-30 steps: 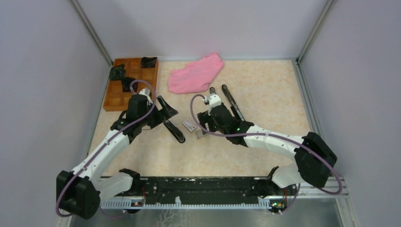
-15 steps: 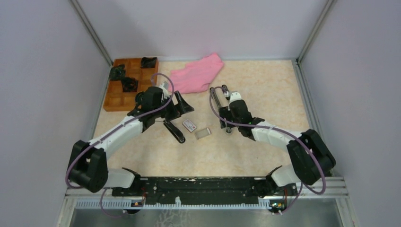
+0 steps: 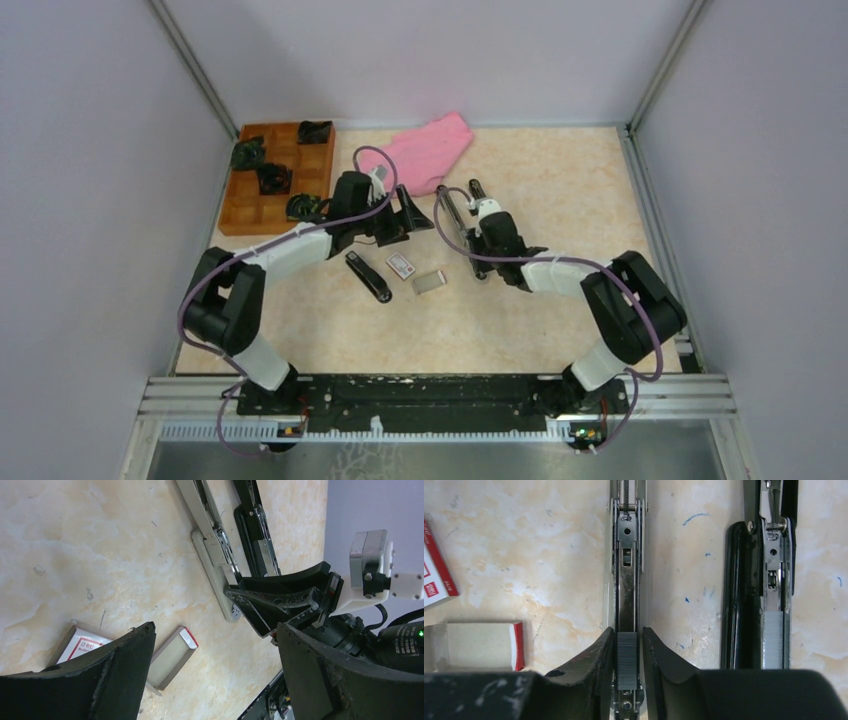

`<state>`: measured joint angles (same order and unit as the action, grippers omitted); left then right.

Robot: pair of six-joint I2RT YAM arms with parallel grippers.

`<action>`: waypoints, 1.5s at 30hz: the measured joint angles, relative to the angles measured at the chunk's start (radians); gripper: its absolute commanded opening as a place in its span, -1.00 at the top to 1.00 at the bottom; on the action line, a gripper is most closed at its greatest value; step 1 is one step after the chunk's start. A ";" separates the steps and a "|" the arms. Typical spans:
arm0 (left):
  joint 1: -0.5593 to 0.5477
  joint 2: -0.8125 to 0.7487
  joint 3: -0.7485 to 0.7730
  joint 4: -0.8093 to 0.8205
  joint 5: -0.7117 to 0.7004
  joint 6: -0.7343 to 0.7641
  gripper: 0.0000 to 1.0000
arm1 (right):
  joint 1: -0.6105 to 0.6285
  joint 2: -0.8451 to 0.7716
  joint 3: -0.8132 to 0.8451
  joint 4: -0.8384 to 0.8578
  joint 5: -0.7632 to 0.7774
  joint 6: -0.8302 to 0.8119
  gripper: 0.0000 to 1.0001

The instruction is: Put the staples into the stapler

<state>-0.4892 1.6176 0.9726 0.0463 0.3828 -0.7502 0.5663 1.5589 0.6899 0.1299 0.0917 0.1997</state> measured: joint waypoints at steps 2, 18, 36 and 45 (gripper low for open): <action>0.000 0.020 0.012 0.012 0.006 -0.007 -0.88 | 0.002 0.000 0.000 0.013 -0.016 -0.006 0.64; 0.013 0.161 0.018 0.122 0.010 -0.162 -0.74 | 0.129 -0.023 -0.029 0.029 -0.063 -0.033 0.82; 0.035 0.353 0.113 0.188 -0.025 -0.253 -0.57 | 0.147 -0.022 -0.042 0.060 -0.077 -0.116 0.82; 0.058 0.360 0.074 0.311 -0.032 -0.193 -0.44 | 0.147 -0.009 -0.042 0.082 -0.071 -0.146 0.82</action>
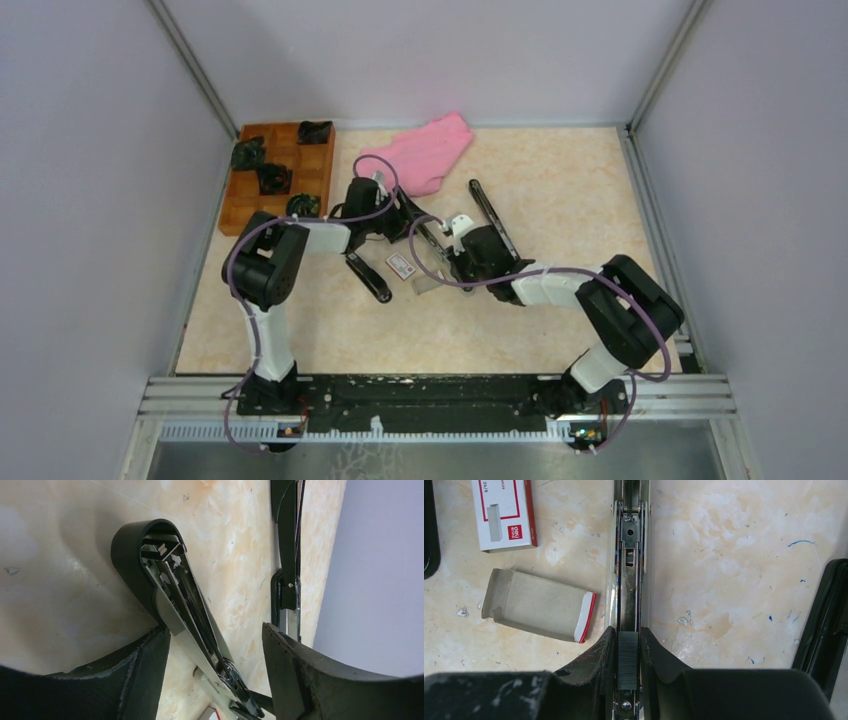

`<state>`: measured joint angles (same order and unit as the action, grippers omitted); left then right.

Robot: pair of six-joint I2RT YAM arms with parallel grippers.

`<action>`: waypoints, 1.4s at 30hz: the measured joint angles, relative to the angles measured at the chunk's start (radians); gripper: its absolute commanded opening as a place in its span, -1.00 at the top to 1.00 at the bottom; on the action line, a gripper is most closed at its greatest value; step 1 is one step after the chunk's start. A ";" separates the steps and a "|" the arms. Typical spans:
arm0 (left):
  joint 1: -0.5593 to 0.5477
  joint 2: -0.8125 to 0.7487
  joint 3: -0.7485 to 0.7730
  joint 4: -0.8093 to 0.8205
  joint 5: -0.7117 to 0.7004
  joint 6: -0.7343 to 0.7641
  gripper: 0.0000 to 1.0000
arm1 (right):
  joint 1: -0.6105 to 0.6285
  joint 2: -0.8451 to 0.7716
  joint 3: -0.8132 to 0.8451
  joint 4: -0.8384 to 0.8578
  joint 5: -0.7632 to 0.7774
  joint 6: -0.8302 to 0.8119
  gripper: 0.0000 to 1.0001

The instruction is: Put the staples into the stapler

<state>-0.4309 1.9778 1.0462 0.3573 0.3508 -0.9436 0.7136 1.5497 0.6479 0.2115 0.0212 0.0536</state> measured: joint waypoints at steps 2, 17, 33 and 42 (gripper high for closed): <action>0.001 -0.008 -0.029 0.045 -0.002 0.026 -0.42 | 0.000 0.003 0.000 0.006 -0.001 -0.002 0.82; -0.013 -0.140 -0.137 0.219 -0.023 0.295 -0.21 | 0.000 0.065 0.023 0.103 -0.009 -0.006 0.82; -0.103 -0.232 -0.174 0.181 -0.280 0.605 0.26 | 0.002 0.130 0.040 0.212 -0.028 -0.021 0.33; -0.130 -0.259 -0.203 0.205 -0.367 0.680 0.26 | 0.011 0.068 -0.023 0.230 -0.050 -0.028 0.28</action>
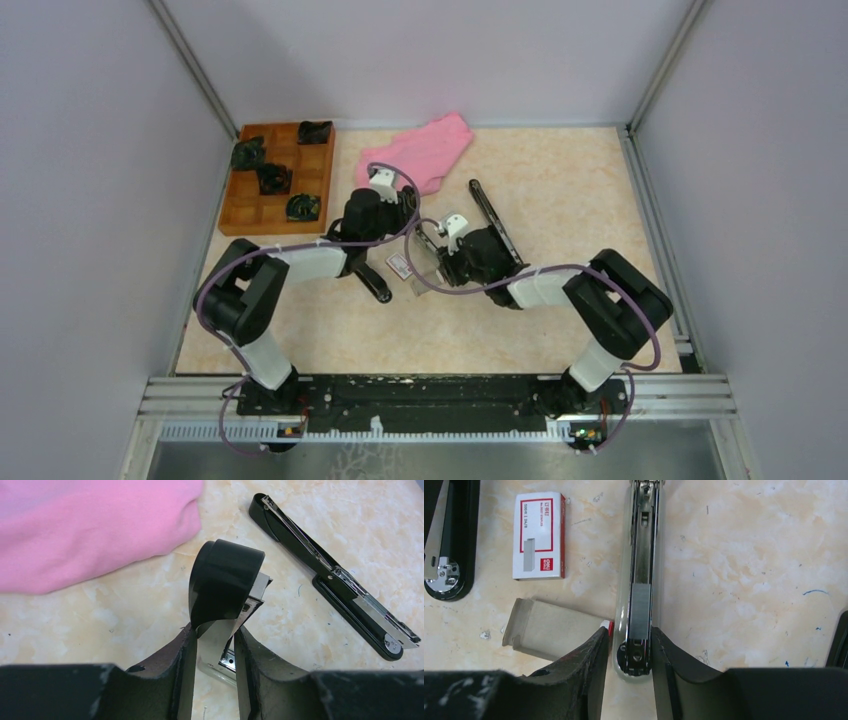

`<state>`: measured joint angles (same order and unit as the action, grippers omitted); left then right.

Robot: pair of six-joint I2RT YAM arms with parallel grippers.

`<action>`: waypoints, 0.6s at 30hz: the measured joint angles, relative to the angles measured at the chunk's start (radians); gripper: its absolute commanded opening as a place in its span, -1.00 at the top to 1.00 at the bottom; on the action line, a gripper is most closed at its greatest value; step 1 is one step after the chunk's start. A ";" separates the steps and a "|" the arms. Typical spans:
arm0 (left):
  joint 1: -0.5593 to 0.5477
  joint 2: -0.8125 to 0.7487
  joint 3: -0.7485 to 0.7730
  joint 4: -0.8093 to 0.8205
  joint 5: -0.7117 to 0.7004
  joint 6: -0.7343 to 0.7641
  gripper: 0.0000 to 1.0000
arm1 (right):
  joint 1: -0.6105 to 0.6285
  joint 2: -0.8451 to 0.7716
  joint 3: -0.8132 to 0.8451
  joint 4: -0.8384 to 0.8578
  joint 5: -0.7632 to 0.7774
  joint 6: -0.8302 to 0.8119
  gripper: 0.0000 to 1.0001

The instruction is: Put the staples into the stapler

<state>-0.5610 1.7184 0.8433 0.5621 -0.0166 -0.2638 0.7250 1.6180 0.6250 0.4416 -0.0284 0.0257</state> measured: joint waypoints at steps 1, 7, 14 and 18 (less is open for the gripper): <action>-0.002 0.000 -0.001 0.000 -0.004 0.005 0.26 | 0.000 -0.005 -0.008 0.002 0.000 0.000 0.30; -0.021 0.000 -0.001 0.006 -0.028 0.034 0.21 | 0.000 -0.013 -0.038 0.025 0.005 -0.001 0.68; -0.068 -0.016 -0.031 0.036 -0.078 0.093 0.06 | -0.001 -0.011 -0.056 0.062 0.020 -0.001 1.00; -0.091 -0.031 -0.070 0.060 -0.098 0.118 -0.03 | 0.000 -0.003 -0.064 0.094 0.009 -0.019 1.00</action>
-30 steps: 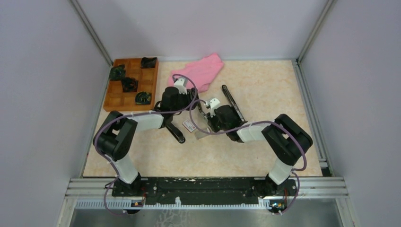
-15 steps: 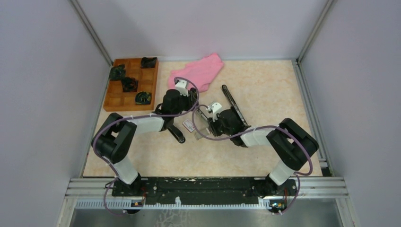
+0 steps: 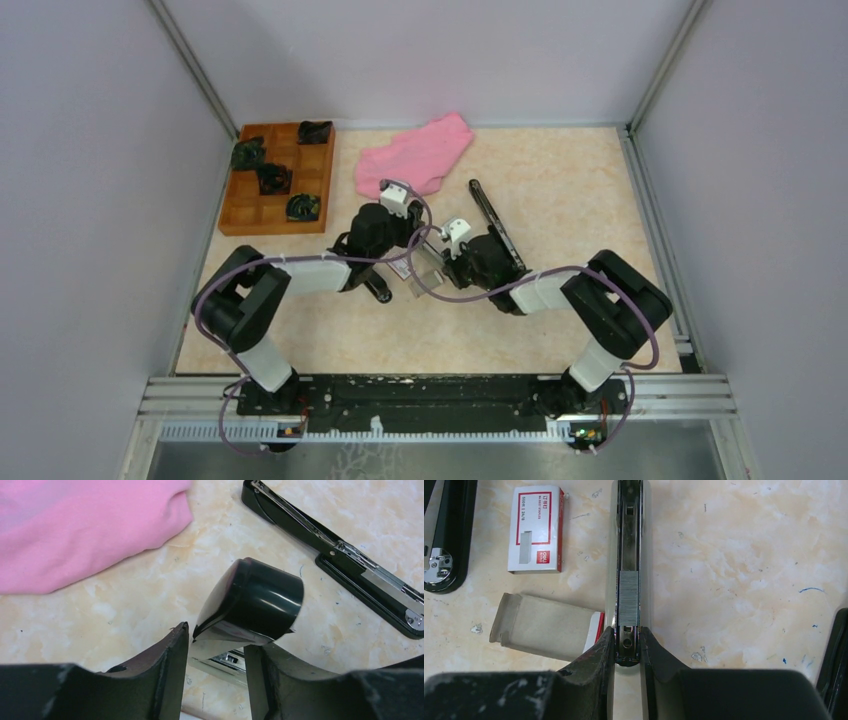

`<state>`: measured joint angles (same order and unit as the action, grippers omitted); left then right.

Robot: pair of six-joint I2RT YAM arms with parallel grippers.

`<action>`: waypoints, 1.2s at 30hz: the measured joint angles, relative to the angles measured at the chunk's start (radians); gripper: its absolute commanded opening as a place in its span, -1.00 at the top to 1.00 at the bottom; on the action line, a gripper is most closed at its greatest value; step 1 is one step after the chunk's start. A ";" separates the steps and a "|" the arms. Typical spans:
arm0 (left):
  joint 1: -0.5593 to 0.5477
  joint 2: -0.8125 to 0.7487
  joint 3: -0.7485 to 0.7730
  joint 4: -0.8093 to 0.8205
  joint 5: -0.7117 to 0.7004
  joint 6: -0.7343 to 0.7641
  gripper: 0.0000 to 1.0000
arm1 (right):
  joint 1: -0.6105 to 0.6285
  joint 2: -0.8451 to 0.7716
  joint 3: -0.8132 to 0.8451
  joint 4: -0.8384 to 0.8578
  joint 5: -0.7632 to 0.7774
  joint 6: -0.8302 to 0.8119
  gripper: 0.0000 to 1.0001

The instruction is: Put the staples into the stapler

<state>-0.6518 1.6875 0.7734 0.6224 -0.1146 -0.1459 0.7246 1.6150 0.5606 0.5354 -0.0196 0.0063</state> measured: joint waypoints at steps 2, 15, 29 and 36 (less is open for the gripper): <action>-0.013 -0.004 -0.012 0.006 -0.014 0.016 -0.05 | 0.000 0.000 -0.009 0.016 -0.006 -0.009 1.00; -0.115 -0.005 -0.017 0.031 -0.169 0.136 -0.15 | -0.009 0.039 -0.036 0.134 -0.051 -0.023 1.00; -0.220 0.018 -0.029 0.064 -0.319 0.205 -0.34 | -0.014 0.089 -0.060 0.265 -0.061 -0.018 1.00; -0.238 0.042 -0.029 0.108 -0.377 0.193 -0.61 | -0.014 0.098 -0.087 0.331 -0.032 -0.001 1.00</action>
<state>-0.8894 1.7290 0.7444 0.7300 -0.4919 0.0467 0.7101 1.7134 0.4736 0.8661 -0.0521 0.0055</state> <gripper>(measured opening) 0.746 0.184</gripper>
